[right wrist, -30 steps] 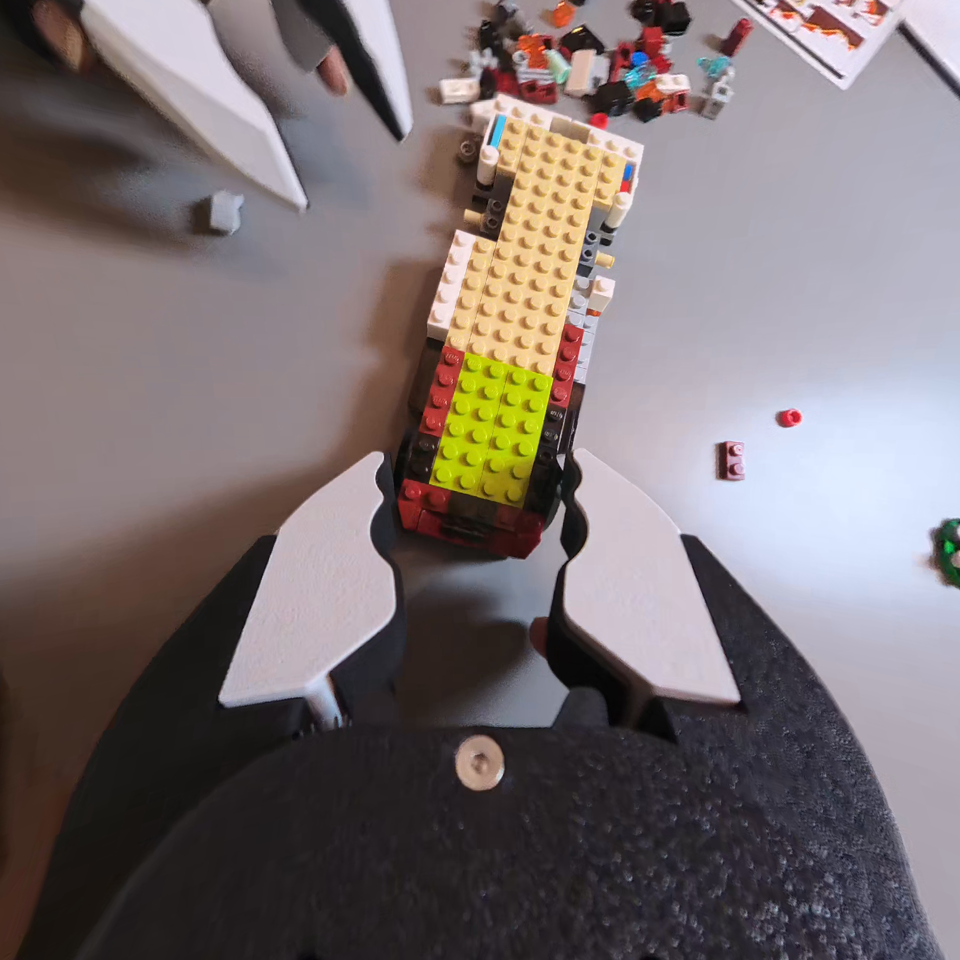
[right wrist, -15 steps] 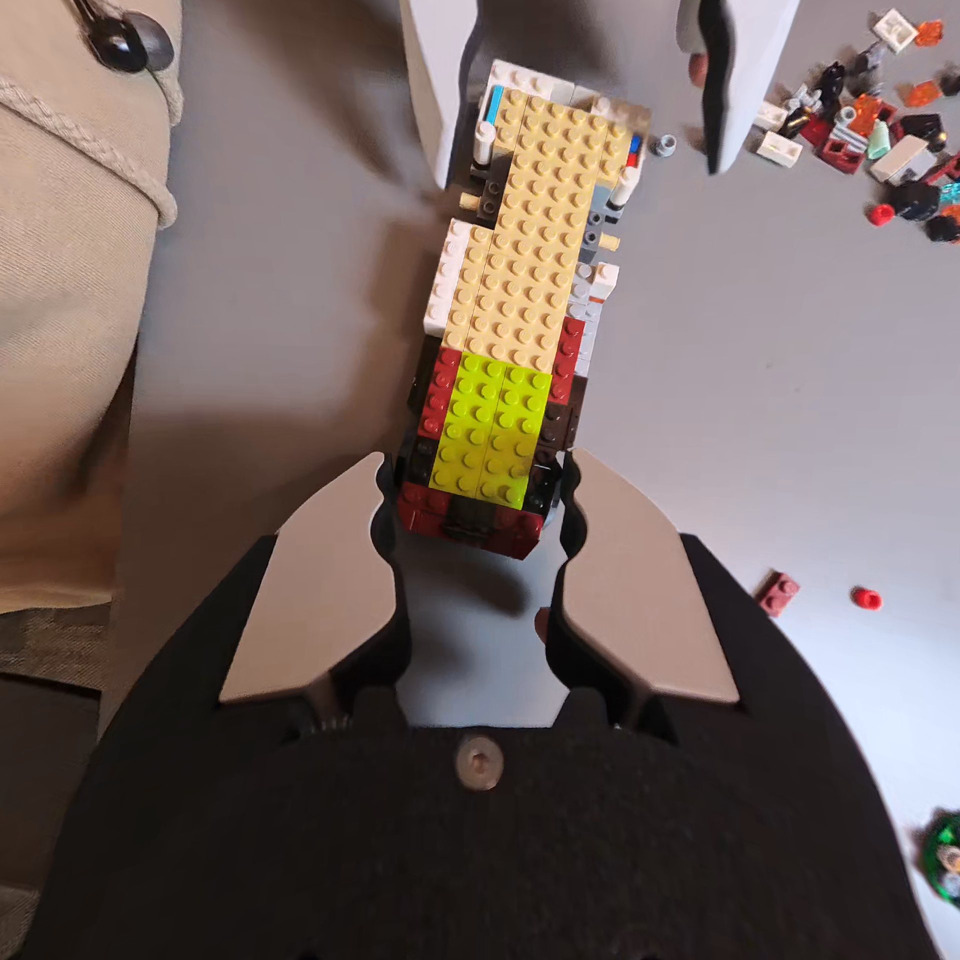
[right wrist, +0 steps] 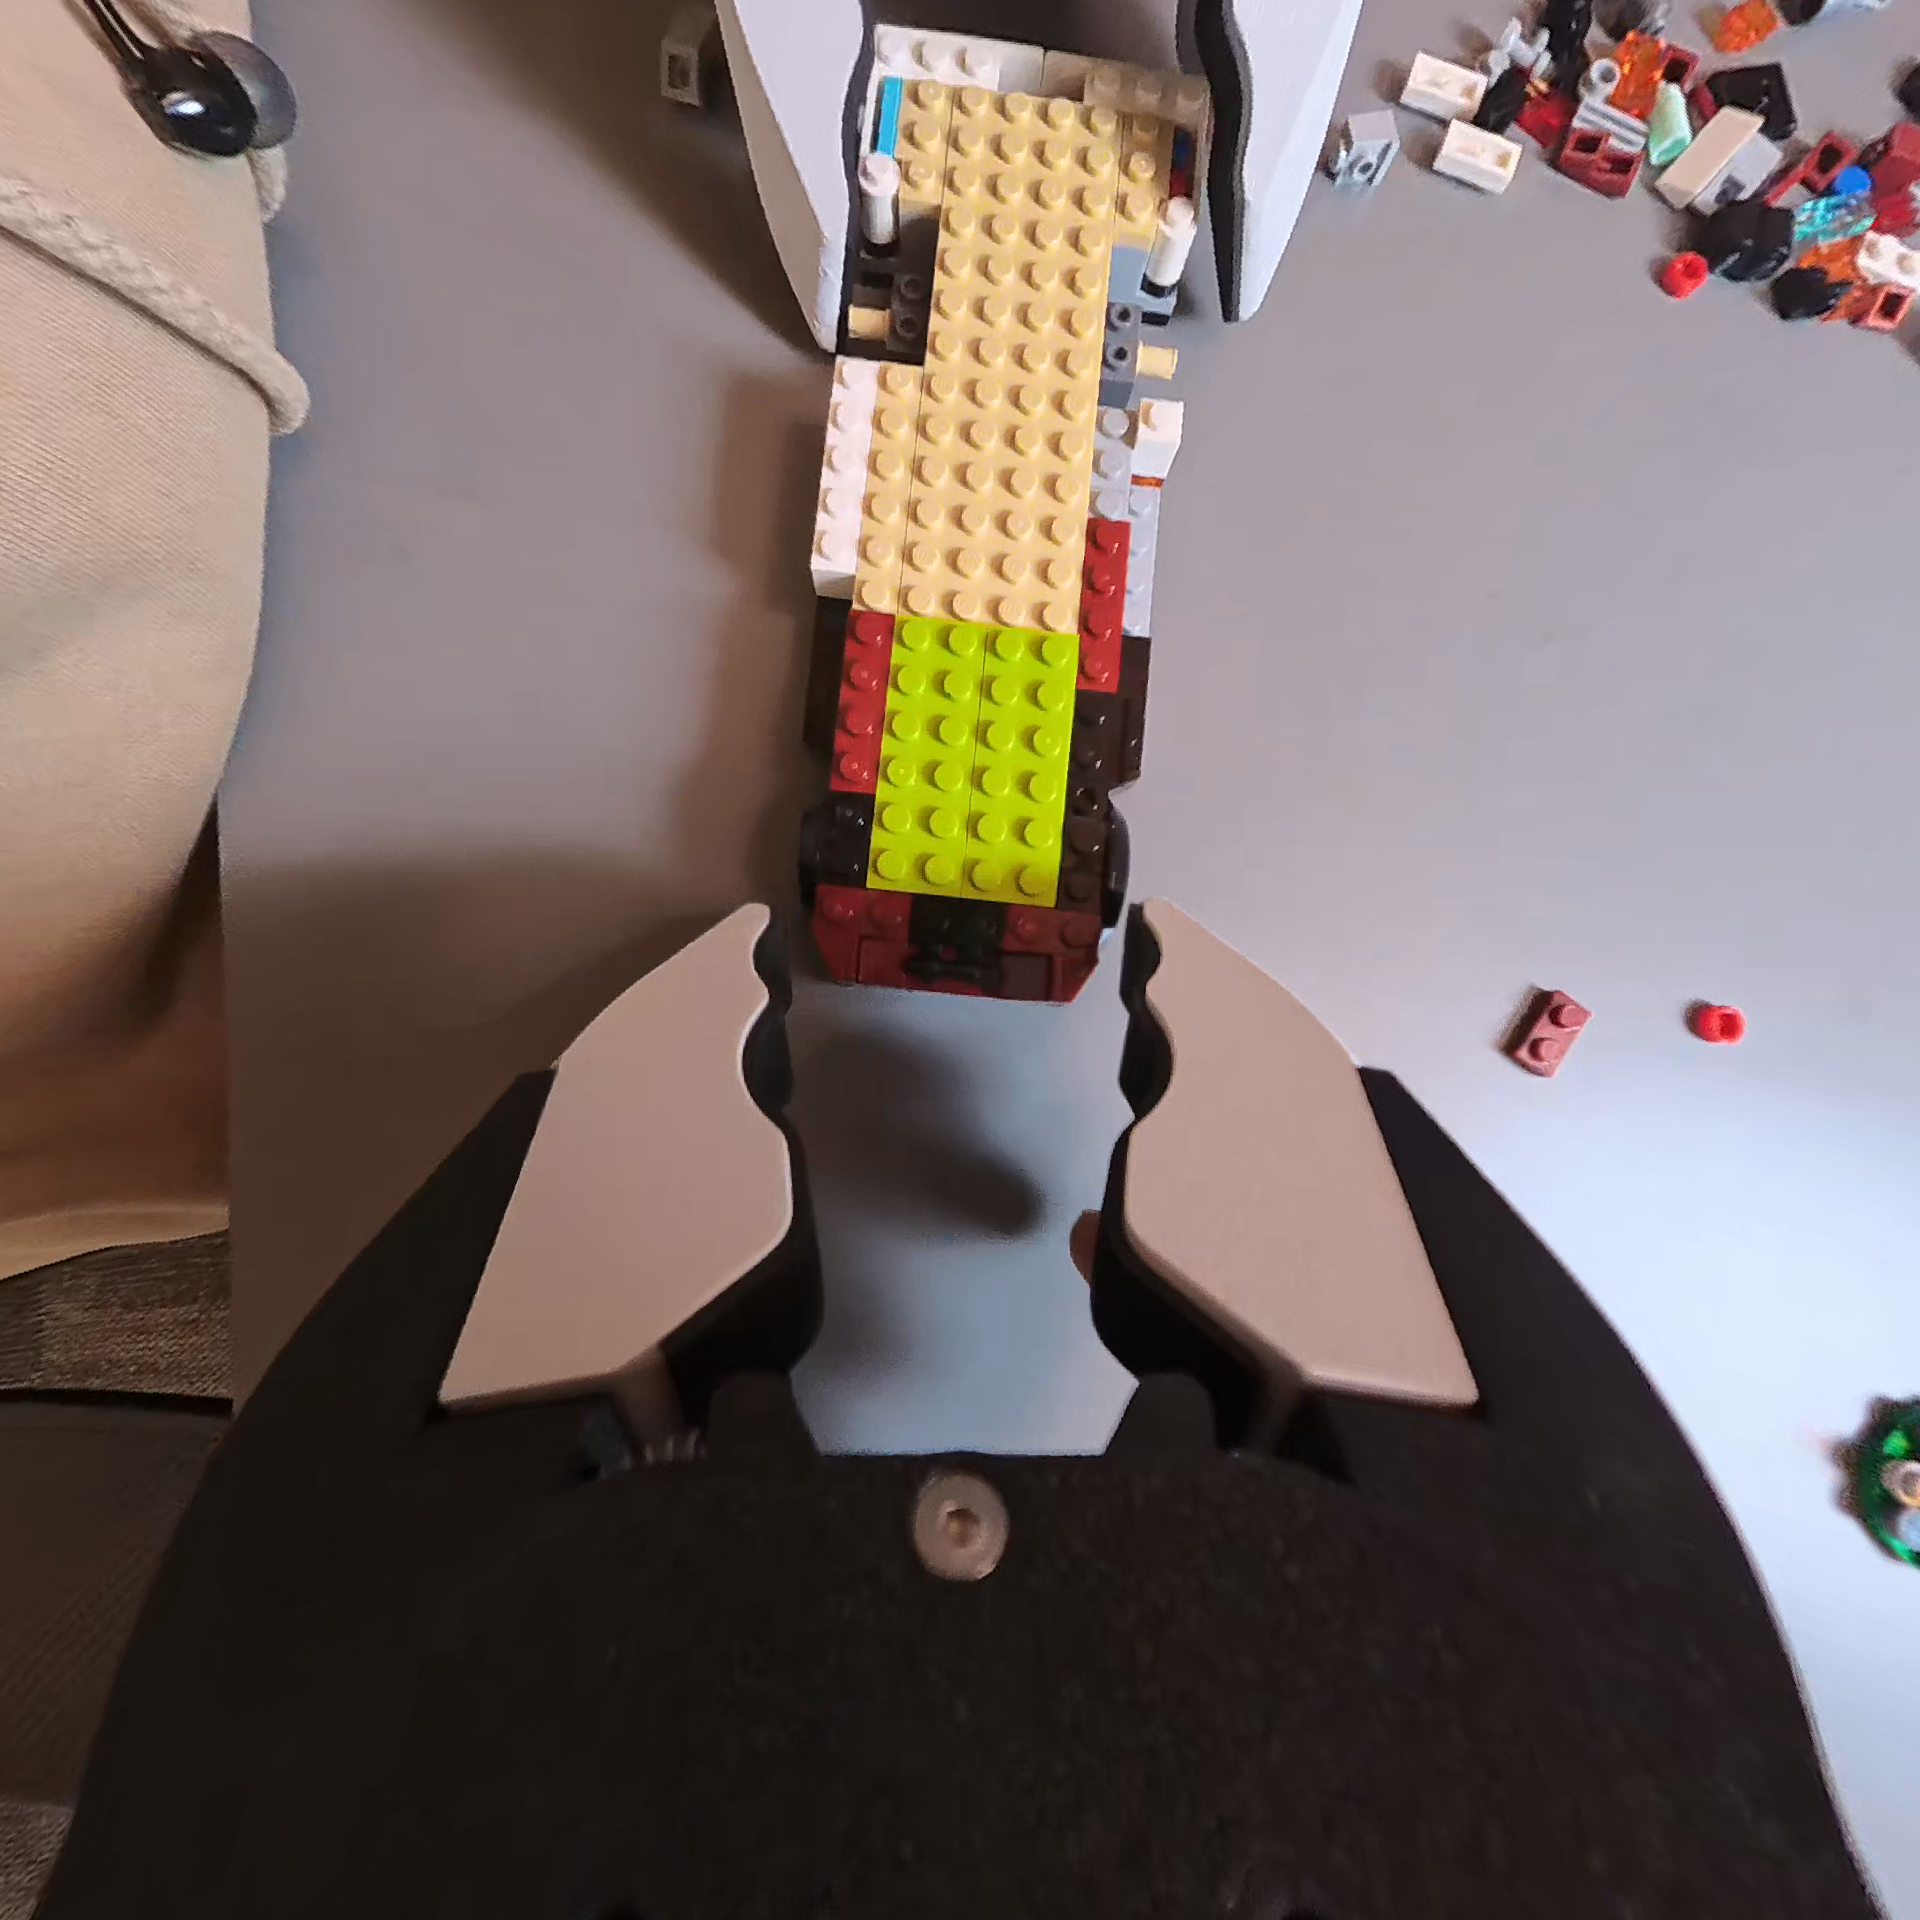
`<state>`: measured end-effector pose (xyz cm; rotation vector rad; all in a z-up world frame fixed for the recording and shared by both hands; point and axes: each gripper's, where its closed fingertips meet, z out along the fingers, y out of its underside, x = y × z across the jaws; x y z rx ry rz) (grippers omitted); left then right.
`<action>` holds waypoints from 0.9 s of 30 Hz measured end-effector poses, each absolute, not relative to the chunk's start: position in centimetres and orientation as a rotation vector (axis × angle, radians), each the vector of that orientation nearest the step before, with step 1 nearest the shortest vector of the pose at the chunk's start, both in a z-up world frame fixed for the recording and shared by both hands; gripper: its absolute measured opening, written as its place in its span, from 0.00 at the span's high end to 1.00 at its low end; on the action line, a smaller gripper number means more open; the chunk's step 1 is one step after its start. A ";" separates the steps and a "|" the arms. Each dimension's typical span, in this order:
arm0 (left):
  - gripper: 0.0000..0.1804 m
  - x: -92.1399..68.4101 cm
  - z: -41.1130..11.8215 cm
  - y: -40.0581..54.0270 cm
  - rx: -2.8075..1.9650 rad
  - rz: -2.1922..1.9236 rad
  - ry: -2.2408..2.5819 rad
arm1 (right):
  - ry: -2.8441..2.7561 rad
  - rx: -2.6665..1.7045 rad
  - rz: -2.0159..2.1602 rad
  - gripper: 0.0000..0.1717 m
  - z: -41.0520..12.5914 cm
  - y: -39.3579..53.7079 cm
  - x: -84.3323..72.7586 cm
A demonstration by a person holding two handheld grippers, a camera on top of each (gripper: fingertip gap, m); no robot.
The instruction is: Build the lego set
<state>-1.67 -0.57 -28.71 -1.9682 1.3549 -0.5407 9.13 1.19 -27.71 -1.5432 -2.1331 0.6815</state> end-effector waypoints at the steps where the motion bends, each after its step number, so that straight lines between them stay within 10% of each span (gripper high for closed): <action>1: 0.57 -1.7 -28.7 -0.6 -1.966 -0.541 1.355 | -2.125 -1.547 0.668 0.65 -27.9 1.3 9.1; 27: 0.57 -1.6 -28.6 -0.8 -1.979 -0.549 1.313 | -1.978 -1.553 0.659 0.69 -27.9 2.6 9.1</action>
